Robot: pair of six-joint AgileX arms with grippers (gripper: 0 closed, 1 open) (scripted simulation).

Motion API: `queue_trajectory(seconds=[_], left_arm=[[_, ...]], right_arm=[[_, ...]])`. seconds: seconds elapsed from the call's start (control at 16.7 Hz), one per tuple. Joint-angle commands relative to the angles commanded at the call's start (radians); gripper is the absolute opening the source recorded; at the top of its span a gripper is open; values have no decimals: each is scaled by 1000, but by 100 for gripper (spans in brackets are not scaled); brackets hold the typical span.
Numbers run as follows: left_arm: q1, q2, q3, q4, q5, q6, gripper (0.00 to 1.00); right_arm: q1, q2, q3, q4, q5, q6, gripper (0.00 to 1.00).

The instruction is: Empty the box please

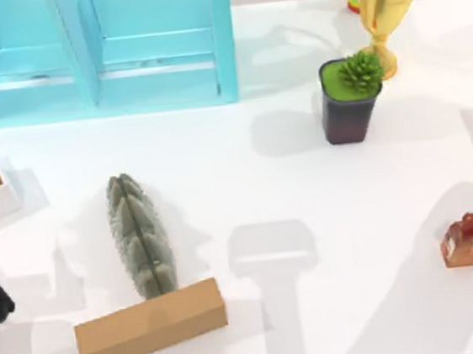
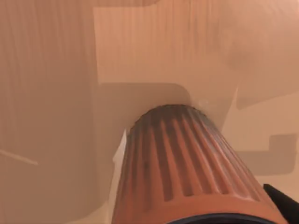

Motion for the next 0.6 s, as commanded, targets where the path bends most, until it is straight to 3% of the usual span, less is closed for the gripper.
queue_trajectory(seconds=[0.36,0.6], left_arm=[[0,0,0,0,0,0,100],[0,0,0,0,0,0,100]], right_arm=[[-1,-1,3,-3,0,1,0],[-4,4,112,-115,-2,-1,0]])
